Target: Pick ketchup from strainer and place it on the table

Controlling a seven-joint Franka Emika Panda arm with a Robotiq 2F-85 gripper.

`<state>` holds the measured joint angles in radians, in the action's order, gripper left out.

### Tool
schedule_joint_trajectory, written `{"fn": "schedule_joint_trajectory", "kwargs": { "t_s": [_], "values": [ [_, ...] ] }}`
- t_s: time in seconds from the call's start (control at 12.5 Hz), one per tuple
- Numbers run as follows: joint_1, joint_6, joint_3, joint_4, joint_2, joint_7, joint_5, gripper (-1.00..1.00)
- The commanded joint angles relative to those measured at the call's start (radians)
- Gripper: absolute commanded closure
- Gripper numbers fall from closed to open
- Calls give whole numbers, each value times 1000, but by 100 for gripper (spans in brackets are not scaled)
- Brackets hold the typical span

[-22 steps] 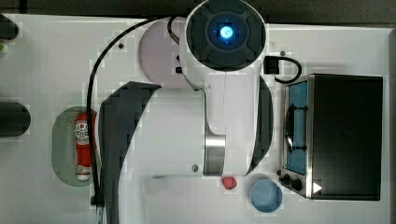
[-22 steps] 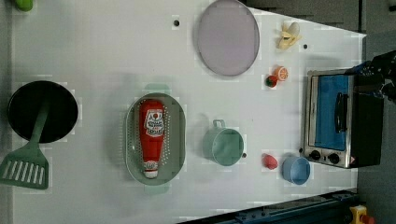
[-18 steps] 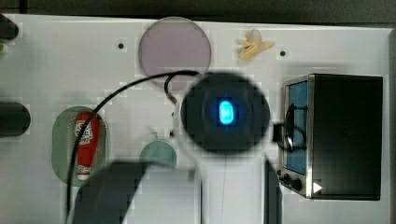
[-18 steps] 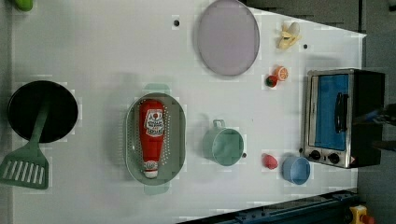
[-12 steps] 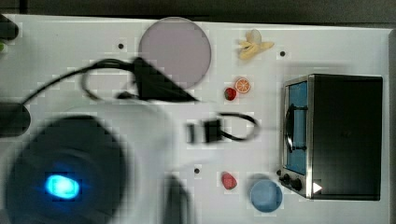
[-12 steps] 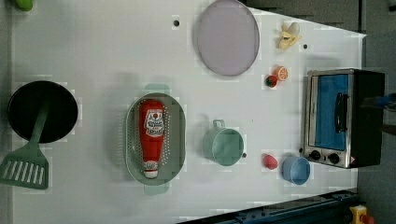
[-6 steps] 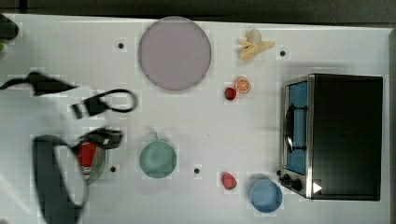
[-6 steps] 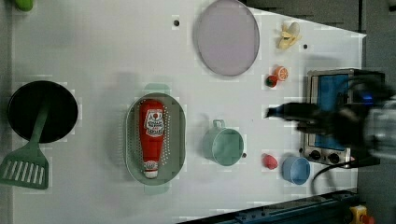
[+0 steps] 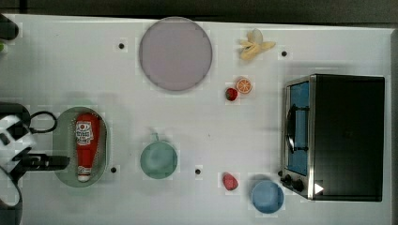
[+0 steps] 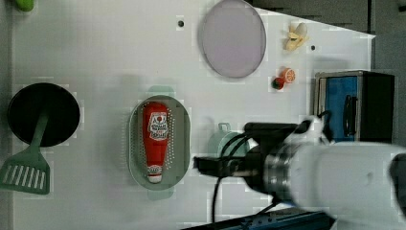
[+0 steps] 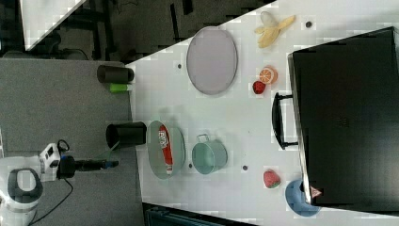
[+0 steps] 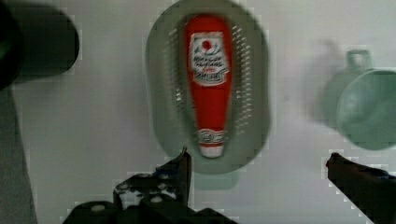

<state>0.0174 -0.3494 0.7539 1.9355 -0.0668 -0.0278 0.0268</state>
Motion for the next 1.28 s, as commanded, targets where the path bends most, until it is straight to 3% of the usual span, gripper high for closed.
{"fn": "schedule_joint_trajectory", "kwargs": {
  "t_s": [0.08,0.72,1.28],
  "values": [
    [2,-118,-1,55,-76,47,-35,-100],
    [-11,-506,-13,188,-302,93,-226,-100],
    [-39,-631,-57,188,-485,287,-434,-100]
  ]
}}
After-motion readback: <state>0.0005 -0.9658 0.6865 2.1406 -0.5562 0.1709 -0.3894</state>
